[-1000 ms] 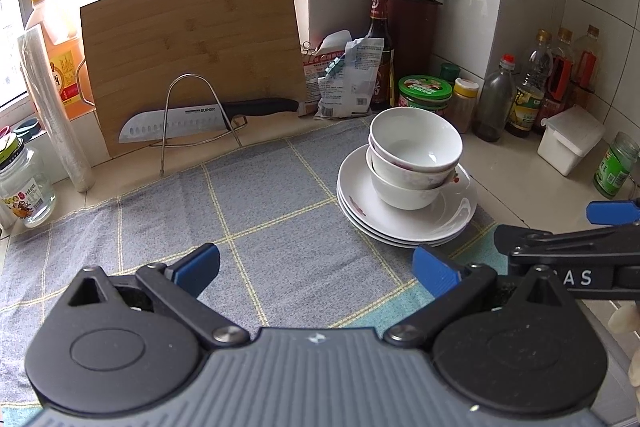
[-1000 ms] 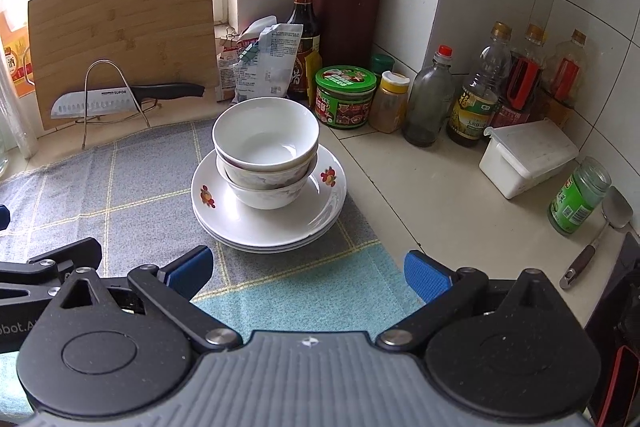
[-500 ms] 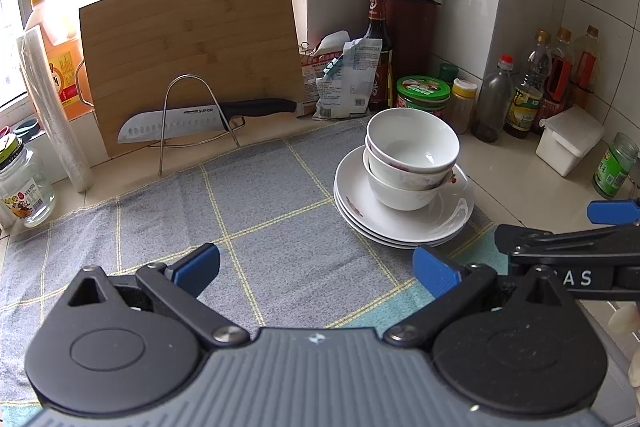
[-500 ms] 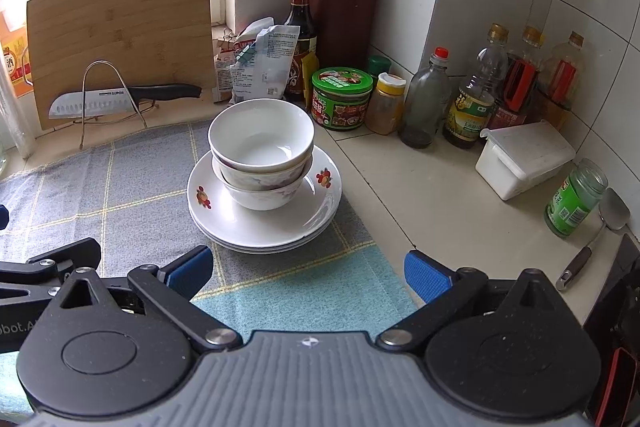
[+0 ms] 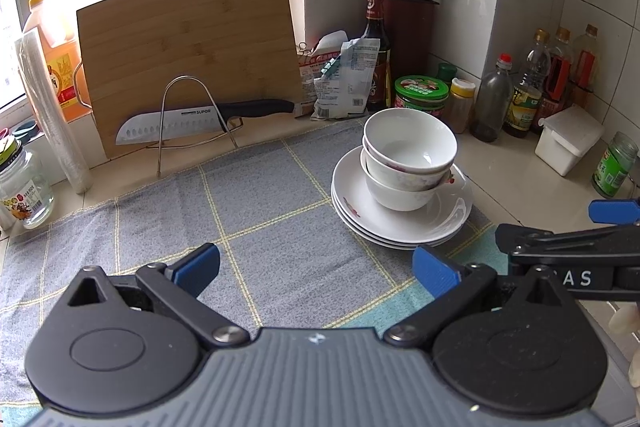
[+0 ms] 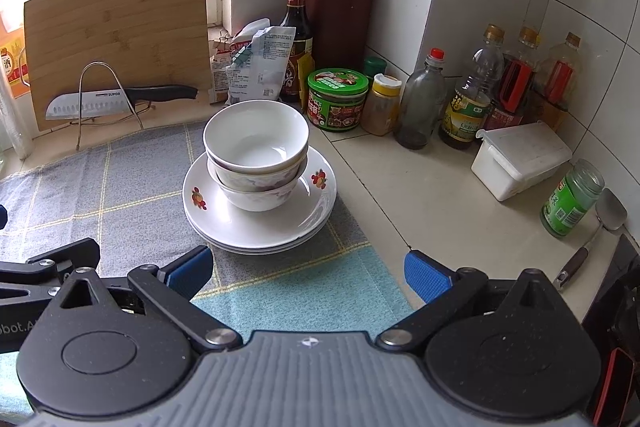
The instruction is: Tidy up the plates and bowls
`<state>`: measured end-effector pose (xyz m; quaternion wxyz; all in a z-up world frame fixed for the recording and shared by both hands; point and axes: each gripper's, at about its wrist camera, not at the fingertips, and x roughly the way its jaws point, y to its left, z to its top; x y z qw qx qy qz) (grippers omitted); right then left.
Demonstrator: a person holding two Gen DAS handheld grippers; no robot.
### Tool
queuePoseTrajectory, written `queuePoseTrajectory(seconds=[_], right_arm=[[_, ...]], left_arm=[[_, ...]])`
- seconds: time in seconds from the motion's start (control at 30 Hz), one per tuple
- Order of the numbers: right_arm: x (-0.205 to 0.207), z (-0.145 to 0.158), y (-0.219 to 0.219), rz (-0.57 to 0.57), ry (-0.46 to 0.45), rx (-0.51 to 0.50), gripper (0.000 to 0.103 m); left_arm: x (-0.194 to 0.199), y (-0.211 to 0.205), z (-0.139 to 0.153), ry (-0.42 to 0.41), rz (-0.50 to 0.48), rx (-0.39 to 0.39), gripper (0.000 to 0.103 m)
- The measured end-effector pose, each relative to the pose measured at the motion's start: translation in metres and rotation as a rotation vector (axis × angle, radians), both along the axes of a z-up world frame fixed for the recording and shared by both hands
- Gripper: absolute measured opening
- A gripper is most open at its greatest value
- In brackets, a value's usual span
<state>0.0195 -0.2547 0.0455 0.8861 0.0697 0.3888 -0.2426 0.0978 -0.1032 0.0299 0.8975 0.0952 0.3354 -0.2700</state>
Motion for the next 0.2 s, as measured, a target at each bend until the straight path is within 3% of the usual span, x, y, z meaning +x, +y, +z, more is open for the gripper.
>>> queuePoseTrajectory(seconds=[0.2], right_arm=[[0.0015, 0.0002, 0.0010, -0.003, 0.003, -0.005, 0.103]], left_arm=[[0.0012, -0.0003, 0.0005, 0.000, -0.002, 0.000, 0.102]])
